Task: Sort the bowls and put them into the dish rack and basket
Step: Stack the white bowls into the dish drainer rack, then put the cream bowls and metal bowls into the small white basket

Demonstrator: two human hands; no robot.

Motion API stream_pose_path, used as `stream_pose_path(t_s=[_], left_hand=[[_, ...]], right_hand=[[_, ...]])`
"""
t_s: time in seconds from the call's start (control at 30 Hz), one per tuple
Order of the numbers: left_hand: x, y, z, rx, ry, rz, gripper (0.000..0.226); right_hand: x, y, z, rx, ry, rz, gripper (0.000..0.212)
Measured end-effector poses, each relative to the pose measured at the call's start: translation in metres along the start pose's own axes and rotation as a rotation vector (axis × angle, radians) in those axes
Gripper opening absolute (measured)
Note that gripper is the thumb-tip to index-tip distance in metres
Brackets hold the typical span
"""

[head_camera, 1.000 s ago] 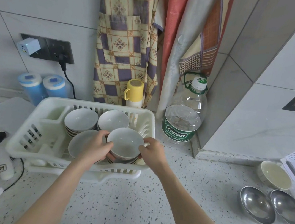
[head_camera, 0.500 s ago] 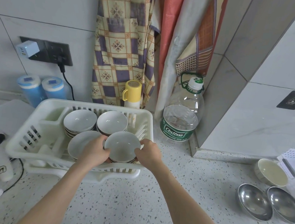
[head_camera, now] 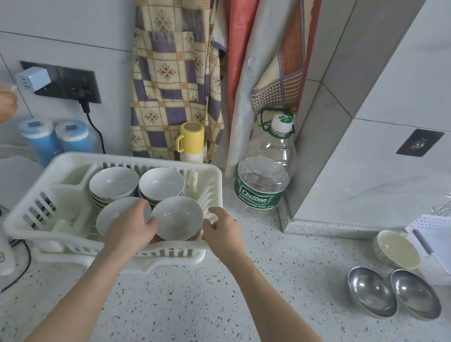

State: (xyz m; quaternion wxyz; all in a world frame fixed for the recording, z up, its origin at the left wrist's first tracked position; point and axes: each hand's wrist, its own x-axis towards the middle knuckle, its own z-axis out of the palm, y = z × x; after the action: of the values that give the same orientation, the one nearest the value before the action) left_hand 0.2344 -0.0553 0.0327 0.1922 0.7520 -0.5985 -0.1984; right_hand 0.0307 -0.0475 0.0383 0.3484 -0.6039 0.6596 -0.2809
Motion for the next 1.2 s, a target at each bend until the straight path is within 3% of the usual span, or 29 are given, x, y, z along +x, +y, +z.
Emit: stream_pose_path(t_s=[0.1,0.2,0.37,0.57,0.83,1.2], left_hand=[[-0.01,0.013,-0.009,-0.057,0.135,0.073,0.025],[-0.024,0.041,-0.007,-0.242,0.145,0.197,0.009],[-0.052,0.093,0.032,-0.423,-0.061,0.297,0.007],[-0.095,0.145,0.102,-0.398,-0.314,0.358,0.01],[-0.151,0.249,0.194,-0.477,-0.563,0.22,0.013],[-0.222,0.413,0.305,-0.734,-0.68,-0.049,0.015]], right_hand=[[-0.018,0.018,-0.017,0.25,0.076,0.071,0.038],[-0.037,0.039,-0.035,0.382,0.166,0.12,0.034],[-0.066,0.08,-0.075,0.521,0.321,0.224,0.031],[-0.087,0.137,-0.129,0.646,0.453,0.329,0.031],[-0.113,0.227,-0.235,0.663,0.555,0.418,0.029],[-0.144,0.351,-0.406,0.607,0.624,0.545,0.026]])
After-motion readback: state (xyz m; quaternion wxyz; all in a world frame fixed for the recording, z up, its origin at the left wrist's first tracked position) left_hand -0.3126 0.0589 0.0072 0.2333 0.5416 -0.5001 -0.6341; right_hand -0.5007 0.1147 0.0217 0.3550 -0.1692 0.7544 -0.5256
